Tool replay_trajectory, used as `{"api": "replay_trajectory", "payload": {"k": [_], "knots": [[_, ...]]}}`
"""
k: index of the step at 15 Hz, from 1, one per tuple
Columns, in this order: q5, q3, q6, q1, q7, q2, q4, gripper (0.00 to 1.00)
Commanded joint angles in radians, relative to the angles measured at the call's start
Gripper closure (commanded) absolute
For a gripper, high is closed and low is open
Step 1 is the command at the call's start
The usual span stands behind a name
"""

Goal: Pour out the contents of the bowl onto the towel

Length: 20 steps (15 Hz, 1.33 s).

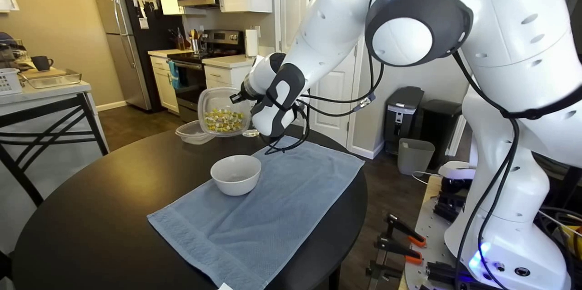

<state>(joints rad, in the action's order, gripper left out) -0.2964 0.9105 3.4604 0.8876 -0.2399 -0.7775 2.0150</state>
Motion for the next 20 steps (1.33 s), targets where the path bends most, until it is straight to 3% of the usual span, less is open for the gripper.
{"api": "replay_trajectory", "payload": {"k": [1, 7, 20], "knots": [[-0.108, 0.017, 0.0, 0.048, 0.062, -0.035, -0.045, 0.98], [-0.147, 0.048, -0.001, 0.106, 0.103, -0.088, -0.081, 0.98], [-0.335, 0.272, -0.001, 0.245, 0.058, -0.402, -0.095, 0.98]]}}
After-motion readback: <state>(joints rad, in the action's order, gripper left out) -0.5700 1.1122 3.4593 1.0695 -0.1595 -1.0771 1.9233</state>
